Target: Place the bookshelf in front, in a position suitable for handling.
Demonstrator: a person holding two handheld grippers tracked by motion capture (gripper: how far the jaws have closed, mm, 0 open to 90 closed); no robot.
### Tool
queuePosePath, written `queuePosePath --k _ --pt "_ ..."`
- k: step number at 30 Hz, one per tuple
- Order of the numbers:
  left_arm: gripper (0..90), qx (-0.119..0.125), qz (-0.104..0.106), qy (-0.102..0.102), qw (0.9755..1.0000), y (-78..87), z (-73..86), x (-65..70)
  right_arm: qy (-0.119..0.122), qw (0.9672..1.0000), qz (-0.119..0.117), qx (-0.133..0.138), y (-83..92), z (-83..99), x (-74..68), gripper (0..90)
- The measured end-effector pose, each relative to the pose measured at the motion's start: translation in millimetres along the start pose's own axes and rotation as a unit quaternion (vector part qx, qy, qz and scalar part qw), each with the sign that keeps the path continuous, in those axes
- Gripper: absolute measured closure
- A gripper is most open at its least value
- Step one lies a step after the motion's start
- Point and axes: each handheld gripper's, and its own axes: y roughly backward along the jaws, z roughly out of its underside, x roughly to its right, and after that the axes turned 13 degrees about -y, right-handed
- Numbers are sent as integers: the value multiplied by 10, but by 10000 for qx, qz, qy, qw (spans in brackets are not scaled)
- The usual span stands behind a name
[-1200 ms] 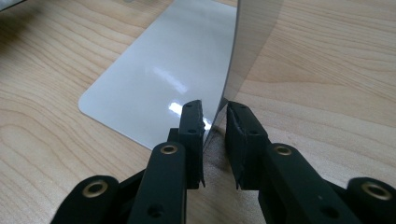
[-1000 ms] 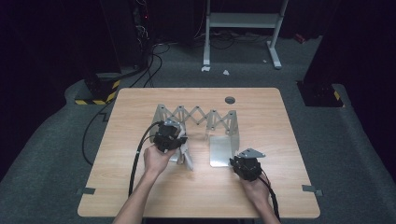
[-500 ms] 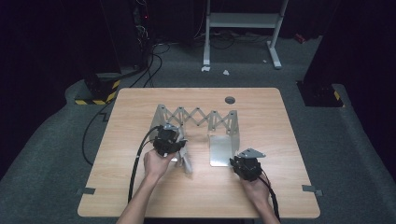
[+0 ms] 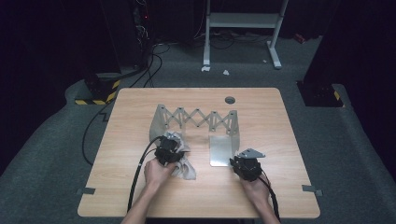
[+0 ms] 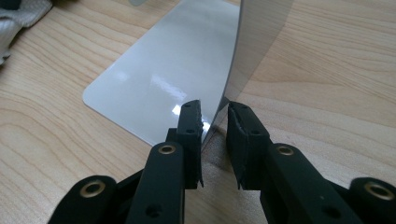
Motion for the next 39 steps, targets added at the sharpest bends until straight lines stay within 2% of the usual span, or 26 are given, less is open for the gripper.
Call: queuePosePath --k 2,3,4,5,6,7,9,10,12,13,14,17,21,24,27,28,32,34,39 --pt "788 104 54 -105 9999 38 -37 80 14 10000 16 10 0 1 -3 758" --pt "788 181 65 -240 9995 84 -96 154 10 10000 15 9 0 1 -4 758" --pt "788 181 65 -240 9995 84 -96 154 10 10000 15 9 0 1 -4 758" --pt "788 261 -5 -367 9990 133 -180 216 17 10000 22 12 0 2 -6 757" --pt "788 261 -5 -367 9990 133 -180 216 17 10000 22 12 0 2 -6 757" --pt "788 312 -67 -429 9986 159 -228 239 22 10000 24 14 0 2 -6 758" --pt "787 351 -397 -651 9965 201 -336 290 14 10000 22 7 1 2 -6 758" --pt "787 386 -490 -733 9954 220 -392 296 18 10000 22 10 1 2 -6 758" --pt "788 474 -605 -710 9945 272 -502 275 16 10000 26 10 1 3 -8 758" --pt "788 559 -739 -642 9936 346 -606 227 16 10000 24 10 1 3 -7 758" --pt "789 559 -739 -642 9936 346 -606 227 15 10000 23 10 1 3 -7 758" --pt "790 656 -923 -496 9923 496 -782 115 16 10000 28 8 2 3 -8 758" --pt "791 652 -1014 -383 9920 568 -905 27 29 10000 31 12 2 3 -10 759" --pt "791 626 -1029 -331 9922 544 -927 3 30 10000 30 11 2 3 -11 759" --pt "795 455 -1085 -389 9923 405 -894 41 21 10000 27 8 2 3 -10 759" --pt "795 455 -1085 -389 9923 405 -894 41 21 10000 27 8 2 3 -10 759" --pt "796 296 -1299 -590 9893 289 -846 131 35 10000 25 7 3 4 -13 760" --pt "797 273 -1426 -696 9869 264 -832 176 37 10000 27 5 3 5 -14 760" --pt "798 203 -1291 -725 9888 176 -780 220 40 10000 27 7 3 4 -14 760"
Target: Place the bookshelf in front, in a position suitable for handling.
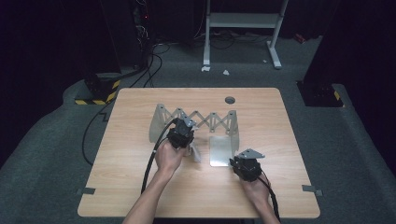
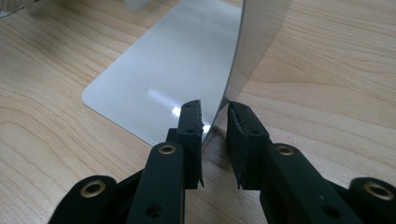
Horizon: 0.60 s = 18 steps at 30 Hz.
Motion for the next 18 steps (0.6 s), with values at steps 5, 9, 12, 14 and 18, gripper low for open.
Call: queuePosePath --k 5,9,12,14,18 --pt "798 -236 183 -46 9995 -202 65 103 -1 10000 2 -3 0 0 -2 760" --pt "798 -553 213 18 9982 -413 174 139 -2 10000 -8 0 0 0 1 761" --pt "798 -617 206 95 9978 -462 211 103 -6 10000 -14 -2 0 0 2 761" --pt "798 -539 189 118 9983 -411 180 72 -11 10000 -18 -4 1 0 4 761" --pt "798 -239 -11 104 9997 -162 43 -21 -3 10000 -22 -2 1 1 4 761"
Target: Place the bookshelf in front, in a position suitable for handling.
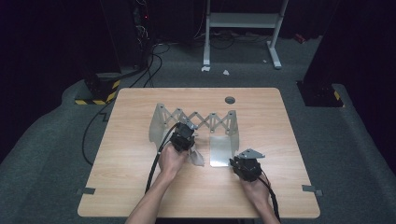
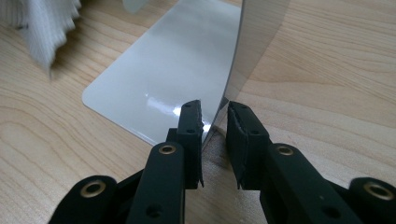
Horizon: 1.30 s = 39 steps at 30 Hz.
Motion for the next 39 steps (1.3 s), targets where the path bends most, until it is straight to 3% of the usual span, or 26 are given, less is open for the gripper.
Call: queuePosePath --k 6,11,15,18,24,30,33,37,39 --pt "798 323 -298 -96 9990 331 -273 -205 -2 10000 3 -5 1 0 -1 761" --pt "798 332 -243 -31 9991 339 -347 -267 -10 10000 -3 -11 1 0 2 761" --pt "798 126 -205 -105 9997 202 -310 -197 -11 10000 -3 -11 1 0 1 761" --pt "799 68 -433 -283 9986 172 -310 -124 -23 10000 -14 -13 1 0 4 761" --pt "799 23 -595 -352 9976 158 -238 -38 -18 10000 -8 -14 2 1 1 762" --pt "803 13 -306 -252 9992 107 -175 65 0 10000 -9 -6 1 0 1 762" --pt "802 1 -329 -310 9990 68 -169 118 -6 10000 -10 -9 1 0 1 762" --pt "801 -163 -305 -453 9984 -89 -146 215 -17 10000 -9 -15 2 1 0 762" --pt "799 -213 -207 -404 9987 -179 -116 235 -14 10000 -14 -18 2 1 2 762"
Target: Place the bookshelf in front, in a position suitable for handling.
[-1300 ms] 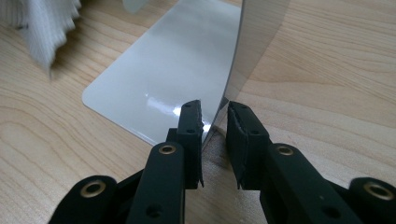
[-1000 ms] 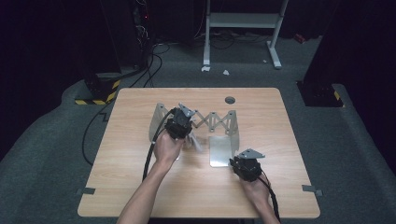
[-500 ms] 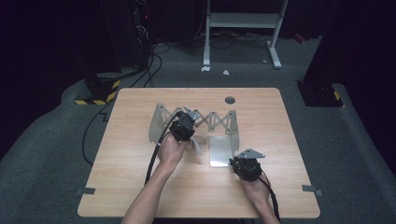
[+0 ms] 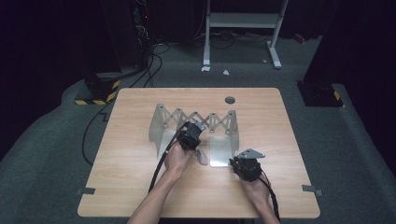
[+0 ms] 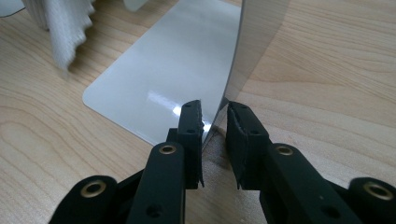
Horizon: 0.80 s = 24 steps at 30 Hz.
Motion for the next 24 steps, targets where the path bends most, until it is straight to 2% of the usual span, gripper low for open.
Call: queuePosePath --k 5,7,9,12,13,15,17,18,19,22,24 --pt "799 40 243 473 9986 -127 56 -106 -9 10000 0 3 0 0 -1 762" --pt "799 34 268 496 9984 -133 59 -119 1 10000 6 6 0 0 -2 762" --pt "799 95 385 674 9969 -141 58 -148 2 10000 7 6 0 0 -2 762" --pt "799 266 566 972 9933 -117 20 -205 -2 10000 4 6 0 0 -1 762" --pt "799 421 612 1099 9912 -50 -36 -255 4 10000 5 8 0 0 -1 762" --pt "800 488 573 1119 9909 1 -75 -277 7 10000 6 8 0 0 -1 762" --pt "800 599 411 1093 9914 127 -163 -325 10 10000 9 3 1 0 -1 762" --pt "800 729 384 1164 9898 211 -213 -368 10 10000 17 2 1 1 -5 762" --pt "800 802 355 1165 9893 260 -243 -389 48 10000 49 15 2 4 -14 760" --pt "800 932 261 1086 9894 392 -338 -462 60 10000 62 29 1 5 -17 760" --pt "800 1011 256 1109 9883 420 -351 -496 26 10000 36 15 1 3 -11 761"
